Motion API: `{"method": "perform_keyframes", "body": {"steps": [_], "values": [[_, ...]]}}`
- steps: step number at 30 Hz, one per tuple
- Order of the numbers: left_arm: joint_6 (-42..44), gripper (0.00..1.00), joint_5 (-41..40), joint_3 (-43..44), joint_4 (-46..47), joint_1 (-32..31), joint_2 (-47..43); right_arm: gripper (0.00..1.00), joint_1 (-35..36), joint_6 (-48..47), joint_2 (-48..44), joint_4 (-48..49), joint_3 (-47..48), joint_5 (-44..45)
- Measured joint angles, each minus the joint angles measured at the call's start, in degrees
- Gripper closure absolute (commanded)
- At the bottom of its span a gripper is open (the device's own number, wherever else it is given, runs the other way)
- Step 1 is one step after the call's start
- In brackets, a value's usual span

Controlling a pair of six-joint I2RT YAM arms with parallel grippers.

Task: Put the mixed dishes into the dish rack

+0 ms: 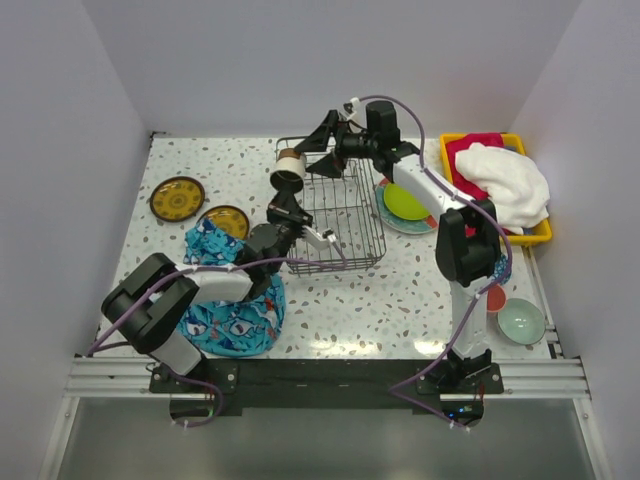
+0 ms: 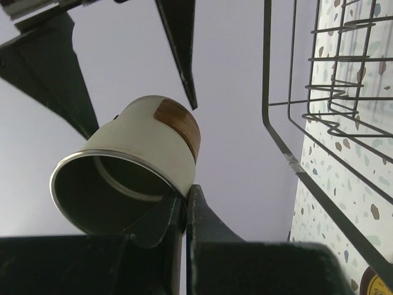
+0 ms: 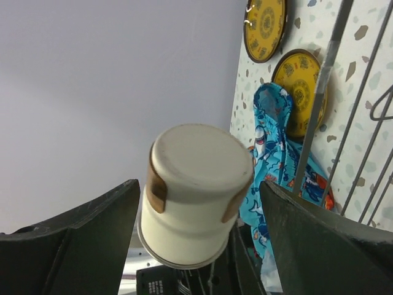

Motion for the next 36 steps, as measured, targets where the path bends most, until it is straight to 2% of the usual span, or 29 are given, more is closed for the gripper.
{"method": "perform_keyframes", "body": {"steps": [4, 11, 16, 31, 35, 36], "values": [[0.39, 1.00, -0.76, 1.51, 0.55, -0.46, 1.88, 0.19, 0.72, 0.50, 0.00, 0.02, 0.44, 0.35], [0.42, 1.00, -1.92, 4.57, 2.32, -1.07, 5.29, 0.31, 0.87, 0.70, 0.04, -0.44, 0.46, 0.79], [0.33, 1.00, -2.67, 4.66, 2.78, -1.40, 5.60, 0.22, 0.81, 0.46, 0.76, -0.52, 1.20, 0.74], [-1.18, 1.00, -4.44, 3.28, 2.56, -2.29, 5.44, 0.20, 1.53, 0.07, 3.87, -1.22, 3.80, 0.04], [-1.18, 1.00, -4.46, 3.28, 2.56, -2.45, 5.44, 0.30, 1.51, 0.24, 3.91, -1.22, 3.80, 0.09], [-1.20, 1.00, -4.48, 3.28, 2.60, -2.45, 5.44, 0.46, 1.51, 0.28, 3.93, -1.20, 3.80, 0.11]]}}
